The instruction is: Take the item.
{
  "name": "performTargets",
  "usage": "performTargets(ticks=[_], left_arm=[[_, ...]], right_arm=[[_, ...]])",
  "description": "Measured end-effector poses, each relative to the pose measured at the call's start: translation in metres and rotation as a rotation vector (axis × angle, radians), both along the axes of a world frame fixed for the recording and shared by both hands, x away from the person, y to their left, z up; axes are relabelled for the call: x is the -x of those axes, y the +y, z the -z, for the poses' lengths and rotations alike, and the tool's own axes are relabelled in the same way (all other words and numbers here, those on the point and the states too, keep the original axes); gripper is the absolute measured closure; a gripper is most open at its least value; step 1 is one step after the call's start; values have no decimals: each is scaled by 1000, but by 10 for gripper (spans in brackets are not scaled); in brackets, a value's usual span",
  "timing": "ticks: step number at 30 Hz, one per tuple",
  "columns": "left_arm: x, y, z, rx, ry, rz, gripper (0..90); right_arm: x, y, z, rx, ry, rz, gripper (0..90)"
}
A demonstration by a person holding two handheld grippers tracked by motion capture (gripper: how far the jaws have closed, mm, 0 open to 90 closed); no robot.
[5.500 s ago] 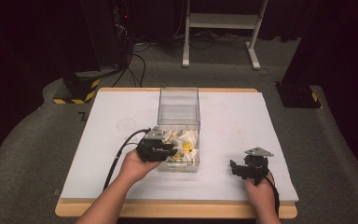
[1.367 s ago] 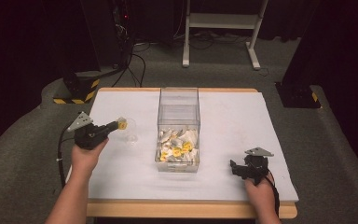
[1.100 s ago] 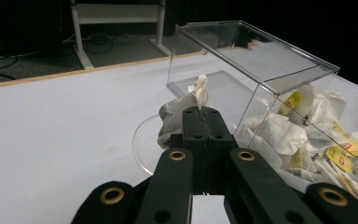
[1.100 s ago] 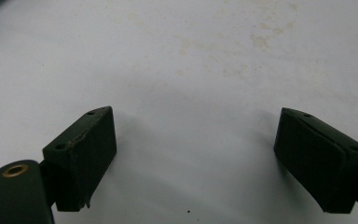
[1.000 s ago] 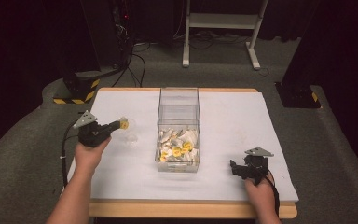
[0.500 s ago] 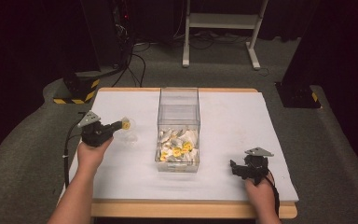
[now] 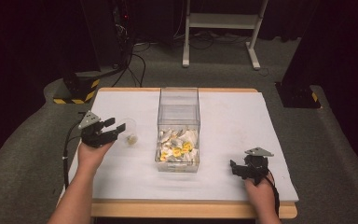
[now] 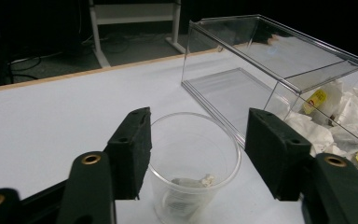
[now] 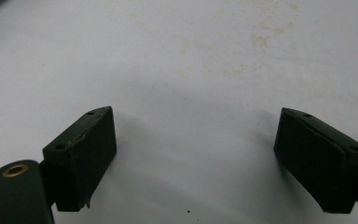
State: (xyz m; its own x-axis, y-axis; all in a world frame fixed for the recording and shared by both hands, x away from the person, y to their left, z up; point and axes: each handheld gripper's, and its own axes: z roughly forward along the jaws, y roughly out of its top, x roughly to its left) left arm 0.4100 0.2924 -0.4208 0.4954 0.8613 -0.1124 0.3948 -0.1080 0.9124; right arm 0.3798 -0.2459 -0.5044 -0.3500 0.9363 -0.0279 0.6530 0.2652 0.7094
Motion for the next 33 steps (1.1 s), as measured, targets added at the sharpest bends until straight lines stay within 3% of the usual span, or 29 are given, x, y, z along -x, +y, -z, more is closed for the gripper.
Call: performTargets(ticks=[12, 23, 33], left_arm=[[3, -4, 0, -33, 10, 14, 227], [12, -2, -3, -34, 7, -3, 161], [20, 6, 5, -33, 22, -13, 159]], right_arm=[[0, 0, 0, 0, 0, 0, 130], [0, 0, 0, 0, 0, 0, 129], [0, 0, 0, 1, -1, -1, 130]])
